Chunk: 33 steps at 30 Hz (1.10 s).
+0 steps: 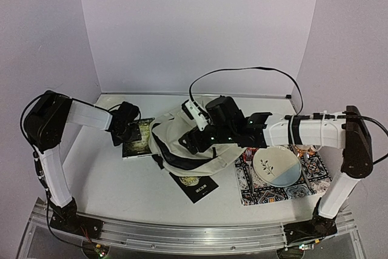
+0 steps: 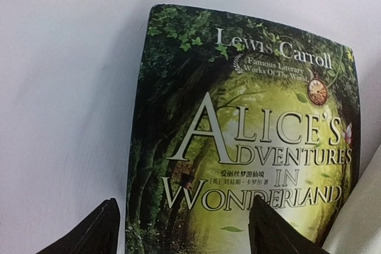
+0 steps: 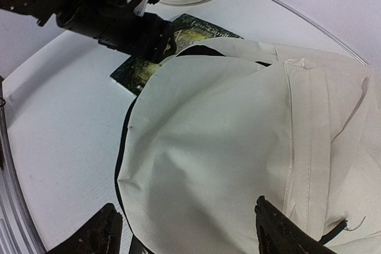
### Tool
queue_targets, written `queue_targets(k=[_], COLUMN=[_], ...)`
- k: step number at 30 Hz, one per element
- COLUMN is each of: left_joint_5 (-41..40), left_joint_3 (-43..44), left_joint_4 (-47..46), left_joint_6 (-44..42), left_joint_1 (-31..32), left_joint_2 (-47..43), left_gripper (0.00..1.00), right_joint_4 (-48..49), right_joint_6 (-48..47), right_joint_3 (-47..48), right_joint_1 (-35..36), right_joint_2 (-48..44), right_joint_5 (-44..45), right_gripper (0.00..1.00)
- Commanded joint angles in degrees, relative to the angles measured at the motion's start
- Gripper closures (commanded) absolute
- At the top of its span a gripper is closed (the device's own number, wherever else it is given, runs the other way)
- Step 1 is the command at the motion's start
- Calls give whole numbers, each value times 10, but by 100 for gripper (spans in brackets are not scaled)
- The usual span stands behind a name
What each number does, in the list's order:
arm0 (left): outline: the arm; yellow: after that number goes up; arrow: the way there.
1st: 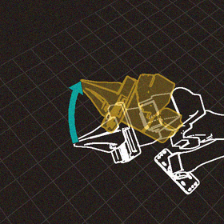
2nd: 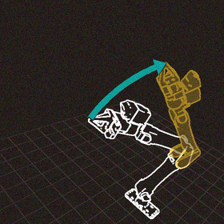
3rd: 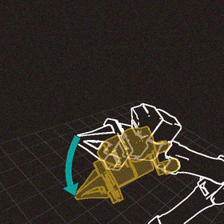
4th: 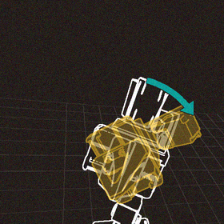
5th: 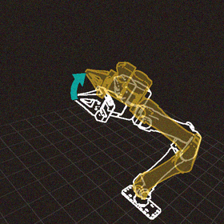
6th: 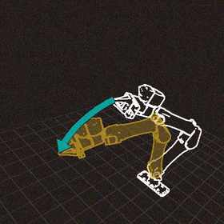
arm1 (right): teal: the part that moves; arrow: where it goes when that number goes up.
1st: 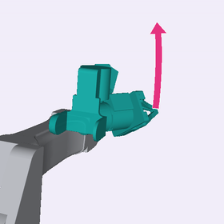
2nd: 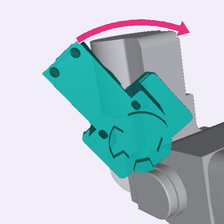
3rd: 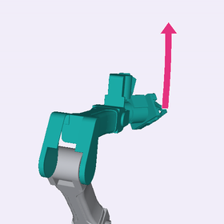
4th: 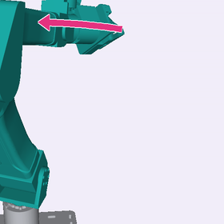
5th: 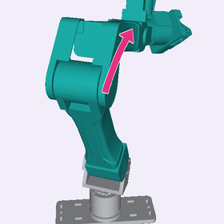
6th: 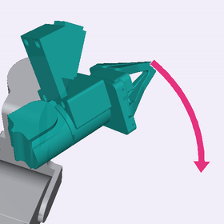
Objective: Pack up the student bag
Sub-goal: Move the book to the center of the board.
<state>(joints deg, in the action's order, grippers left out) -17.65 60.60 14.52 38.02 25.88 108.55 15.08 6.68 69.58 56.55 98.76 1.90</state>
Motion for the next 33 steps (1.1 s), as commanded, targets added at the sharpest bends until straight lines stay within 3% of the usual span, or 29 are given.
queue_targets(k=[1, 6, 10, 16, 20, 26, 33], left_joint_5=[52, 71, 61, 27, 23, 40, 65], left_joint_3=[-143, -163, -164, -70, 10, 130, 193], left_joint_4=[203, 235, 263, 308, 295, 241, 211], left_joint_6=[33, 80, 84, 53, 18, -50, -85], left_joint_1=[38, 100, 108, 106, 105, 84, 62], left_joint_2=[-8, -83, -159, -224, -178, -42, 65], left_gripper=[25, 26, 23, 16, 16, 18, 21], right_joint_4=[11, 14, 14, 8, -8, -36, -74], right_joint_6=[1, 4, 5, 8, 8, 24, 46], right_joint_3=[4, 6, -1, -33, -53, -81, -94], right_joint_1=[2, 2, 2, 5, 22, 48, 47], right_joint_2=[-25, -21, -27, -40, -38, -27, 17], right_joint_5=[-9, -14, -29, -58, -76, -109, -82], right_gripper=[23, 23, 23, 24, 30, 44, 53])
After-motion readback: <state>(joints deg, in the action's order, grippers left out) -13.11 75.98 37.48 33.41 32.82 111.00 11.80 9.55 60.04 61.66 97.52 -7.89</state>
